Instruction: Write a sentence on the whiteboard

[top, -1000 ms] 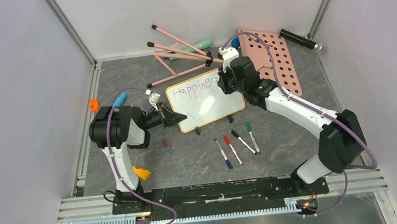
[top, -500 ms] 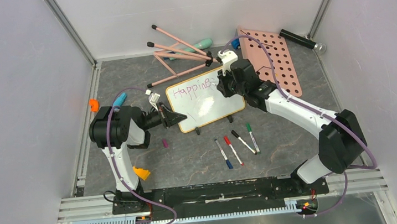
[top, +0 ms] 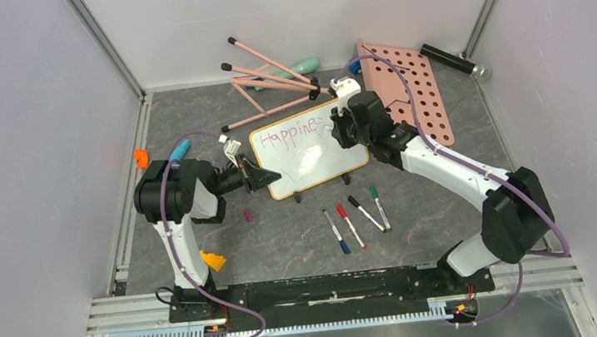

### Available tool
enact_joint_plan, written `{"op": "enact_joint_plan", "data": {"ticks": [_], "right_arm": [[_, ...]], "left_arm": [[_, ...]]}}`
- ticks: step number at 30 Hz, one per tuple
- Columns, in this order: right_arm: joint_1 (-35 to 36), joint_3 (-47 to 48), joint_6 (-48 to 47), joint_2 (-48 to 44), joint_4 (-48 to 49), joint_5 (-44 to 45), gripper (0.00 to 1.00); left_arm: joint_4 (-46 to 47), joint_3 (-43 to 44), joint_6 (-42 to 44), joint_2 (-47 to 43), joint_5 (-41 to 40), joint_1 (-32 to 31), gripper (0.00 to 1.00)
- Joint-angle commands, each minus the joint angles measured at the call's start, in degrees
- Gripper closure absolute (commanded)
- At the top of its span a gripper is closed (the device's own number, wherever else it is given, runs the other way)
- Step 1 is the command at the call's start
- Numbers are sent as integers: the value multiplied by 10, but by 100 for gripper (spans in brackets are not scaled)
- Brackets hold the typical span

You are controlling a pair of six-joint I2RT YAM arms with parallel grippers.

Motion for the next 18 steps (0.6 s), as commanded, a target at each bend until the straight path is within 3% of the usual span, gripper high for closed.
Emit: {"op": "enact_joint_plan", "data": {"ticks": [1, 10, 18], "right_arm": [[-3, -8, -9, -15, 4, -22, 100], [-3, 9, -3, -6, 25, -76, 100], [-6, 20, 1, -28, 27, -70, 100]], "left_arm": [[23, -11, 111, 14, -17, -1, 93], [23, -12, 111, 15, -17, -1, 93], [23, -11, 111, 15, -17, -1, 93]]}}
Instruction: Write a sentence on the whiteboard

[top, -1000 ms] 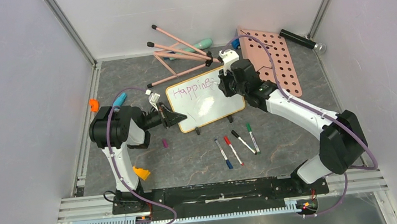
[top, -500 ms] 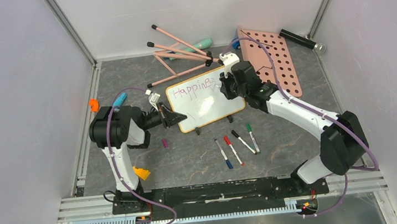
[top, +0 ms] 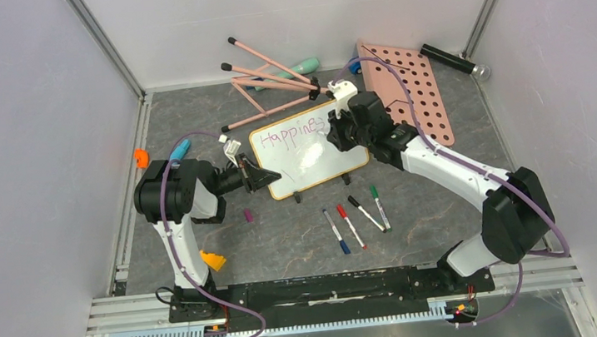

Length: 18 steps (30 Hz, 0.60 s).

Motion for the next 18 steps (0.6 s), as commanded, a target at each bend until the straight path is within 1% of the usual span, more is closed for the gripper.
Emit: {"op": "enact_joint_plan", "data": {"ticks": [1, 4, 8, 18], "right_arm": [[-7, 25, 2, -31, 31, 2, 100], [-11, 24, 3, -39, 31, 11, 100], [-18, 23, 9, -43, 33, 46, 100], [-27, 31, 16, -25, 39, 73, 100]], "left_arm": [[23, -11, 111, 14, -17, -2, 92], [23, -11, 111, 14, -17, -2, 93], [23, -11, 111, 14, -17, -1, 93], [23, -11, 111, 14, -17, -1, 93]]}}
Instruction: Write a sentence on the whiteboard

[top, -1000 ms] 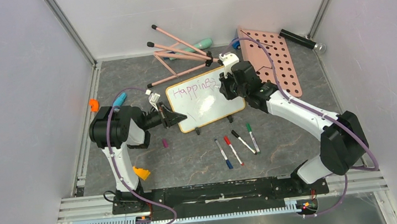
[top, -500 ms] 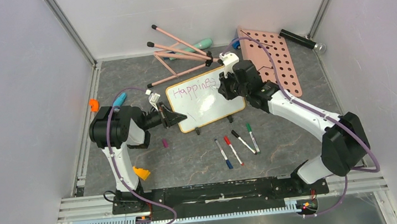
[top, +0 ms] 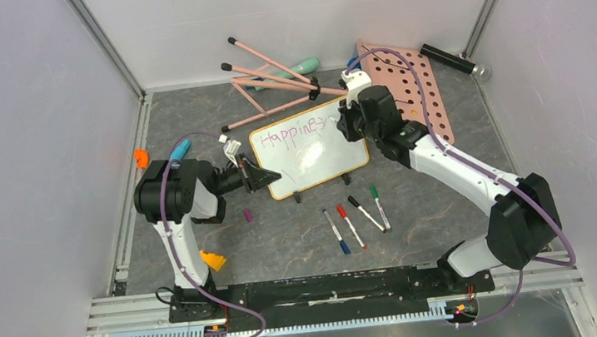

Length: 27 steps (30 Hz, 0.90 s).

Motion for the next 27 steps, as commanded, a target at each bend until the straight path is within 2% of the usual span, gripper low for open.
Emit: {"op": "enact_joint_plan", "data": {"ticks": [1, 18, 27], "right_arm": [[-4, 31, 7, 2, 32, 23, 100], [-6, 45, 8, 37, 36, 42, 100], [-6, 50, 0, 46, 28, 0, 100]], "left_arm": [[23, -11, 111, 14, -18, -1, 92], [23, -11, 112, 14, -18, -2, 93], [23, -11, 112, 14, -17, -2, 93]]}}
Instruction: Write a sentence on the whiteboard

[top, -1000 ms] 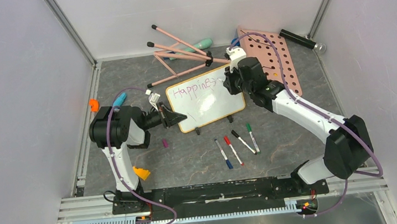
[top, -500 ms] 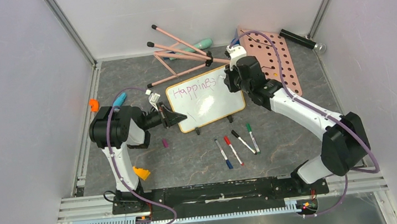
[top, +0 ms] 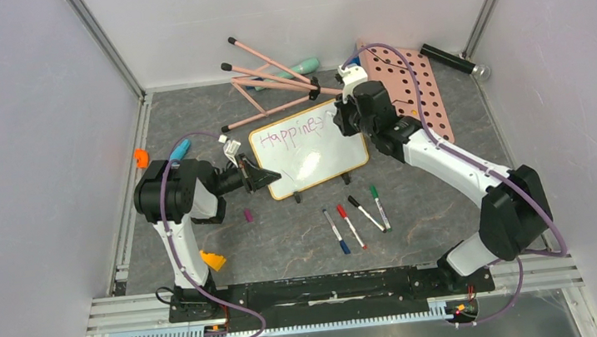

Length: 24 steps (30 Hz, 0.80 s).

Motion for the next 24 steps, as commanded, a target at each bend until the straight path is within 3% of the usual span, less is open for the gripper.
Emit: {"op": "enact_joint_plan", "data": {"ticks": [1, 9, 24], "right_arm": [[-4, 19, -6, 11, 11, -21, 100], [-3, -4, -10, 2, 4, -33, 100], [-3, -16, -16, -15, -22, 26, 100]], "left_arm": [[23, -11, 112, 14, -16, -2, 92], [23, -10, 112, 14, -16, -1, 92], [23, -10, 113, 14, -16, -1, 92]]}}
